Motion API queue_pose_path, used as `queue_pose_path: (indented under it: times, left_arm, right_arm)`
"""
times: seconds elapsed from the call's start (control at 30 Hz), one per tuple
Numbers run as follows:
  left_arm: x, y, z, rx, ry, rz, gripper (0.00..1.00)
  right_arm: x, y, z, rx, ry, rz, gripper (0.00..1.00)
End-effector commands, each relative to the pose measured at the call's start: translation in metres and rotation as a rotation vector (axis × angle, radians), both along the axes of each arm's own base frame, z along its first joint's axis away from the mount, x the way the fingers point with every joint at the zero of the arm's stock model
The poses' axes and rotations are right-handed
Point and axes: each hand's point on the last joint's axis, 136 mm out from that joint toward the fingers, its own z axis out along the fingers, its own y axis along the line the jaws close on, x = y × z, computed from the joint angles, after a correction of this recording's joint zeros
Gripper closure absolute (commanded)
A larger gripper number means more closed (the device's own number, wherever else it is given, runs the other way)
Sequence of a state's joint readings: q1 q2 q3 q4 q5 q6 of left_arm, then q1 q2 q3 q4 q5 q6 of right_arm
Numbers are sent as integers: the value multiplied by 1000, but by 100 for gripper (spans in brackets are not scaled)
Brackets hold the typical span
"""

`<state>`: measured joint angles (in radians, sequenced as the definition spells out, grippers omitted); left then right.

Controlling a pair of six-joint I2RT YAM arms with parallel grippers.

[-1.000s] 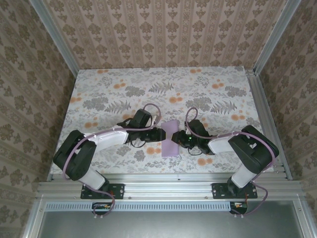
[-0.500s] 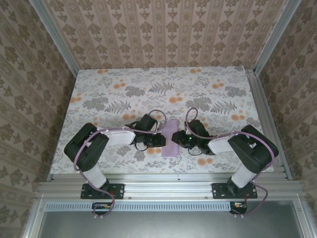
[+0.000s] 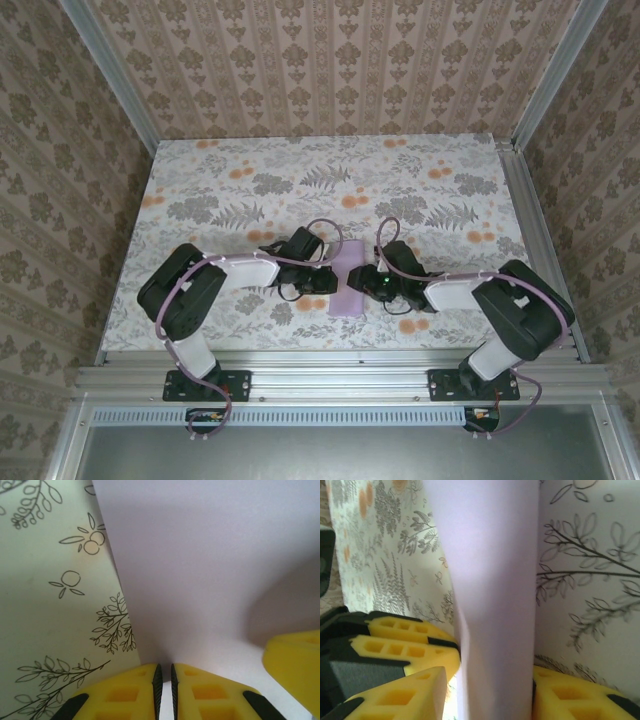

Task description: Fold a paper plane with a square sheet of paper (pick it up from the middle)

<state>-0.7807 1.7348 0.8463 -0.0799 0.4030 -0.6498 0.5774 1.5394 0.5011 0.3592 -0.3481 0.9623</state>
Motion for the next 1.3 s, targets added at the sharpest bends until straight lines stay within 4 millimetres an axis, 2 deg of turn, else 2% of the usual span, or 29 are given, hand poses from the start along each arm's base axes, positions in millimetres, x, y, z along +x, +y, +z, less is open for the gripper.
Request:
queue_pose_path:
  times: [0.0,0.13,0.33,0.47,0.6,0.87,1.27]
  left_arm:
    - [-6,10,-19,85,14,-21,82]
    - [-6,5,-15,65,12,-28,81]
    - [-4,-3,-7,39,0,-40,80]
    - [-2,-5,-2,31,-9,-41,79]
    - [-2,-7,0,24,-12,-47,77]
    - [-2,-9,4,11,-14,-56,75]
    - [8,-6,25,-4,-42,-48,71]
  right_arm:
    - [-6,-21,1,-152,15,13,49]
    - [-6,-40,3,-260,10,23,46]
    - [3,-37,5,-303,15,55,46]
    - [8,-37,-2,-347,40,77,47]
    - [13,-31,-7,-347,48,92,52]
    - [12,-36,-16,-401,72,110,60]
    - [7,-43,-20,-408,80,121,71]
